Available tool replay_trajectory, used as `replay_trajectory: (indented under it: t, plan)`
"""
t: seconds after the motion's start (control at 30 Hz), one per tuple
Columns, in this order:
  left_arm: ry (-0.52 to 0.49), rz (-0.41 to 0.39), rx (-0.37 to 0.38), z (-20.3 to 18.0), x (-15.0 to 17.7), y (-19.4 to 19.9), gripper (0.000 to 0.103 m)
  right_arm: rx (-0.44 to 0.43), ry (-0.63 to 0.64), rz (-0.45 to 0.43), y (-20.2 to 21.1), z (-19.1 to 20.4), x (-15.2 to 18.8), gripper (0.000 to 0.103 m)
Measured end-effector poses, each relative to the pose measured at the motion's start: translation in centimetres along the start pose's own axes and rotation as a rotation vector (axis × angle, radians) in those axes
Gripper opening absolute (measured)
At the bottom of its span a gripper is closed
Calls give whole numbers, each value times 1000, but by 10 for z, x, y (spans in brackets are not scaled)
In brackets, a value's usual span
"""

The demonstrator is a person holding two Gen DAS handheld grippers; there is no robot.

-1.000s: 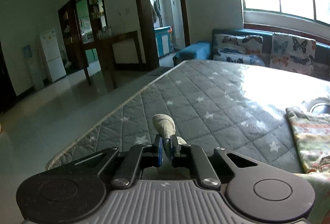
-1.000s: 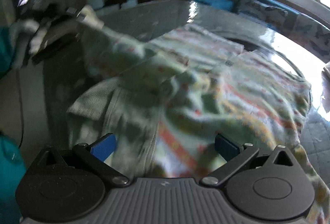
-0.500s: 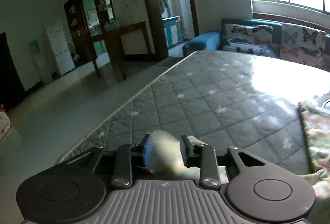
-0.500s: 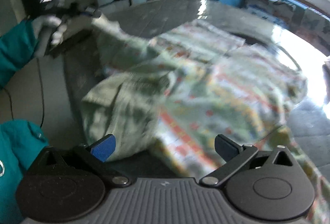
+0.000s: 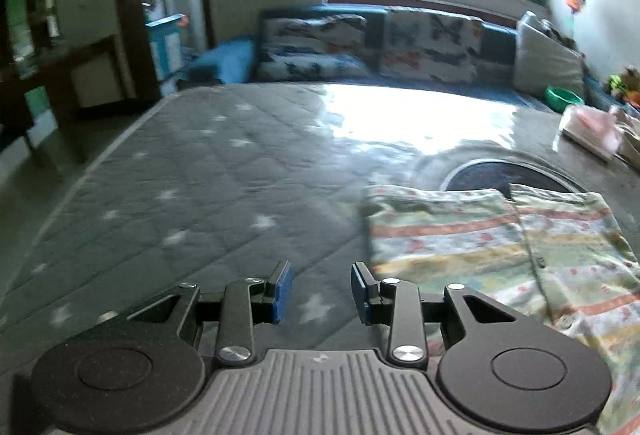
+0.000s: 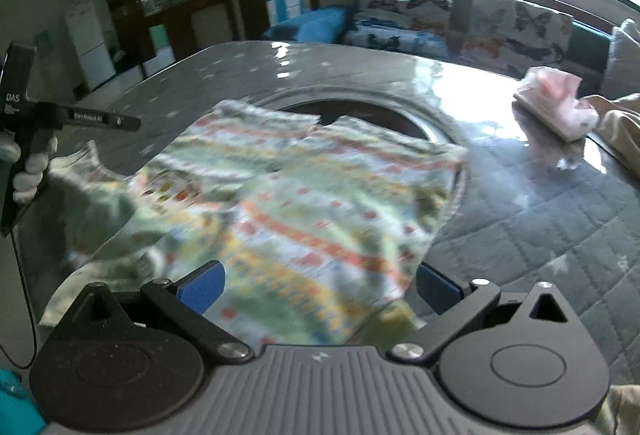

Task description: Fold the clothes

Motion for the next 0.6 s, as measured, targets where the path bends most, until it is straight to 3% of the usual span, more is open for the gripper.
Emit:
replay_trajectory:
  t: [0.33, 0.47, 0.6]
  plan:
    - [-71, 70, 19, -24, -15, -58, 33, 81, -114, -12, -32, -42, -25, 91]
    - [-93, 67, 35, -29, -22, -71, 11, 104, -161, -21, -45, -58, -36, 83]
    - [-127, 55, 27, -36, -30, -79, 4, 118, -186, -26, -59, -69, -47, 69]
Point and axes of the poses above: each gripper's, at about its wrist camera, not at the fingertips, and y roughly against the way its jaws point, z to its left, x to its underside, the point moved 2 cm from there along -y, roughly the way its jaws point, and after that the axes turned 1 degree about -y, right-handed, at the moved point
